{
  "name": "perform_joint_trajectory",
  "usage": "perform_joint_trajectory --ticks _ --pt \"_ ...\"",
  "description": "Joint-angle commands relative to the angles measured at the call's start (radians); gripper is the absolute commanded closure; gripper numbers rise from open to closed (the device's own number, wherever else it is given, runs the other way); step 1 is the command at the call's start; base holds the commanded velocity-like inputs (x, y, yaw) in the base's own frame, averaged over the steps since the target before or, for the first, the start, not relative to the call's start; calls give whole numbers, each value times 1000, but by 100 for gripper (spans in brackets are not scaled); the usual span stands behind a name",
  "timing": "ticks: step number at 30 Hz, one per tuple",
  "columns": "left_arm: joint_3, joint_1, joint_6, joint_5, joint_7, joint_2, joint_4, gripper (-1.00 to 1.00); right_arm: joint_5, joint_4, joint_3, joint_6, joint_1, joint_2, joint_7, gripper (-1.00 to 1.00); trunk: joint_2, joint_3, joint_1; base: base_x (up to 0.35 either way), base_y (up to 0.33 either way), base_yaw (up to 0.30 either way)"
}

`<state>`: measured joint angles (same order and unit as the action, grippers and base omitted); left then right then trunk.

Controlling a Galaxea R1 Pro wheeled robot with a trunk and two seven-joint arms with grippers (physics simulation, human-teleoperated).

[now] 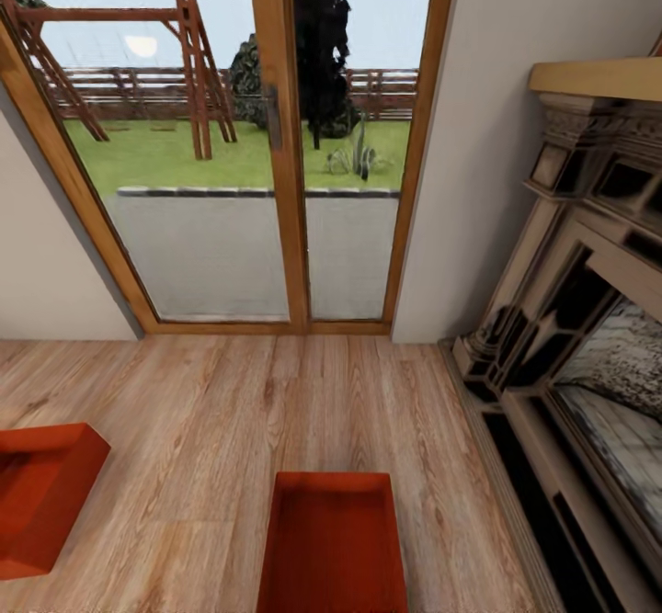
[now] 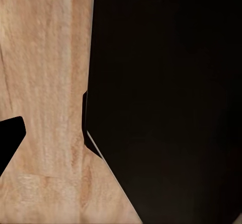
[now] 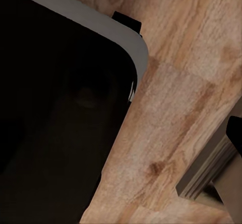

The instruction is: Move the two storage containers from the living room to the garage. In the garage, place one container on the floor and stack the other container on top of it (either order is fine).

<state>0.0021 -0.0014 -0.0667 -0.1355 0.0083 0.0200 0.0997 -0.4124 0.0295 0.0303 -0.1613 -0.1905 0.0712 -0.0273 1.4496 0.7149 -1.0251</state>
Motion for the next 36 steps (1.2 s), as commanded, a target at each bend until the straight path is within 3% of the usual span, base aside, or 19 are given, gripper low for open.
perform_joint_trajectory --ticks 1,36 --pt "0 0 -2 -7 1 0 0 -100 -3 3 3 -6 -1 1 -2 -100 0 2 0 0 0 0" --pt "-1 0 -2 -7 1 0 0 -100 -5 3 3 -7 -1 6 -2 -100 0 55 0 0 0 0"
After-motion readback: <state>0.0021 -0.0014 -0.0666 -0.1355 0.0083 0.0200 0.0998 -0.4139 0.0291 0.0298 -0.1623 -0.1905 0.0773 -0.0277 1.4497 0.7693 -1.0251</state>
